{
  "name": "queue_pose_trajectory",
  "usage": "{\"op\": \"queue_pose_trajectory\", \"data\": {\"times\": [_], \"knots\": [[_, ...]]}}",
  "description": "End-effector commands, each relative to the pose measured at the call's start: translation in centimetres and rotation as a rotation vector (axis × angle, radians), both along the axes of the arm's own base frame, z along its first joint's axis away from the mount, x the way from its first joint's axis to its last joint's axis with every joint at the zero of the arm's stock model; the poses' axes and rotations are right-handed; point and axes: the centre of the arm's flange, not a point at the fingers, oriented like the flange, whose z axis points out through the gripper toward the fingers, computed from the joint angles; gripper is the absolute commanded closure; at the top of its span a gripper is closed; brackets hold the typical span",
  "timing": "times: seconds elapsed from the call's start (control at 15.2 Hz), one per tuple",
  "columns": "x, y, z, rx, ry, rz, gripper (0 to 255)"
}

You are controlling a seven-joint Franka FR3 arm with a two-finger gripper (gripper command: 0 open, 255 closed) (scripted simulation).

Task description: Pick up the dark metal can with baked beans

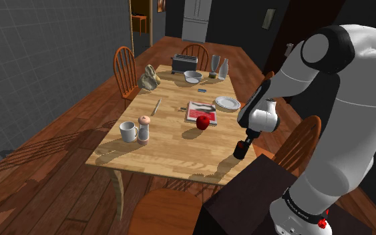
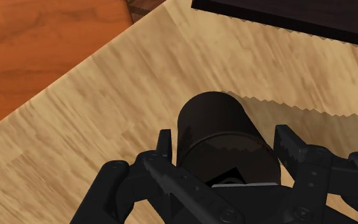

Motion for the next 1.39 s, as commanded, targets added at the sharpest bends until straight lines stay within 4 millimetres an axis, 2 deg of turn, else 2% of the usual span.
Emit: {"op": "queue_pose_trajectory", "data": {"times": [0.0, 0.26, 1.25, 1.32], "knots": [[0.0, 0.0, -0.1, 0.000, 0.001, 0.000, 255], [0.0, 0.0, 0.0, 0.000, 0.001, 0.000, 255], [0.0, 0.0, 7.9, 0.000, 0.001, 0.000, 255], [0.0, 0.0, 8.0, 0.000, 0.001, 0.000, 255]]}}
